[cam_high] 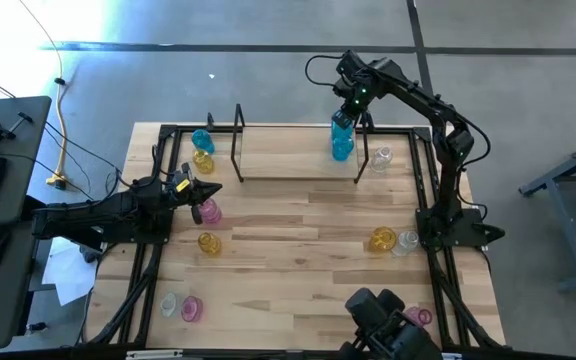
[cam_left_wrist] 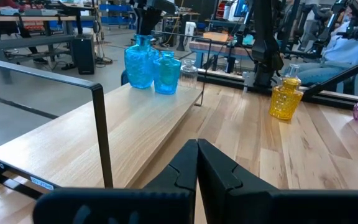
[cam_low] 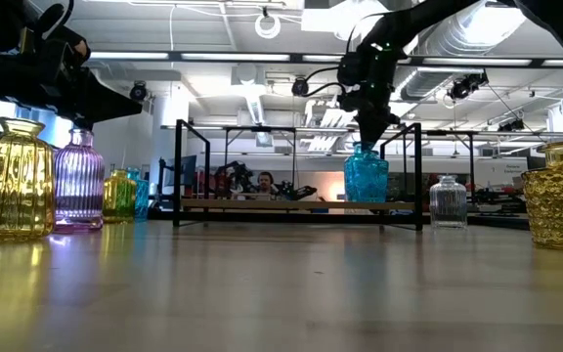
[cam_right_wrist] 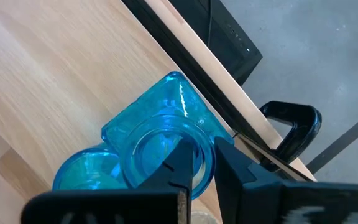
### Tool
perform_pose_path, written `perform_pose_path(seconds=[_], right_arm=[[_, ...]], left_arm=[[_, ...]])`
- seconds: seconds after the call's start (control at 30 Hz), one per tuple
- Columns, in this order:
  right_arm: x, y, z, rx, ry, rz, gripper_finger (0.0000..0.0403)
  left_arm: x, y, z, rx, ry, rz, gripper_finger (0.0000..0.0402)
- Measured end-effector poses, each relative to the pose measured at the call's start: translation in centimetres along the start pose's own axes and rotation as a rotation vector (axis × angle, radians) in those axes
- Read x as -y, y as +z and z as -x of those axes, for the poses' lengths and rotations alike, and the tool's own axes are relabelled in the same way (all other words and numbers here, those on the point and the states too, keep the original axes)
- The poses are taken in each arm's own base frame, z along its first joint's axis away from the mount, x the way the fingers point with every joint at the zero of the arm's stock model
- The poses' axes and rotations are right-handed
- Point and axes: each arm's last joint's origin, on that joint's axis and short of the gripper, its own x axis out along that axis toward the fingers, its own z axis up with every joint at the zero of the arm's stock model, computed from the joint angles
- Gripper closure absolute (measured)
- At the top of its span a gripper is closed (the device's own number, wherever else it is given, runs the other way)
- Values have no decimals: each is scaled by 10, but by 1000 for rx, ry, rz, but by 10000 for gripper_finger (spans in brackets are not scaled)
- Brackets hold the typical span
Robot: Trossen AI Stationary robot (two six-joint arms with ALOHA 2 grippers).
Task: Sort vases onto shelf
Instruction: Adjust the blue vases on the shelf
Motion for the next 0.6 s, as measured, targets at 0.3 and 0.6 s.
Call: perform_pose_path(seconds=[0.3,0.6], right_arm=[[0,2,-1,12,-14,-23,357],[1,1,-4,-2,-51,-43,344]], left_arm=[[0,0,0,-1,0,8,401],[0,0,0,-2,0,7,402]])
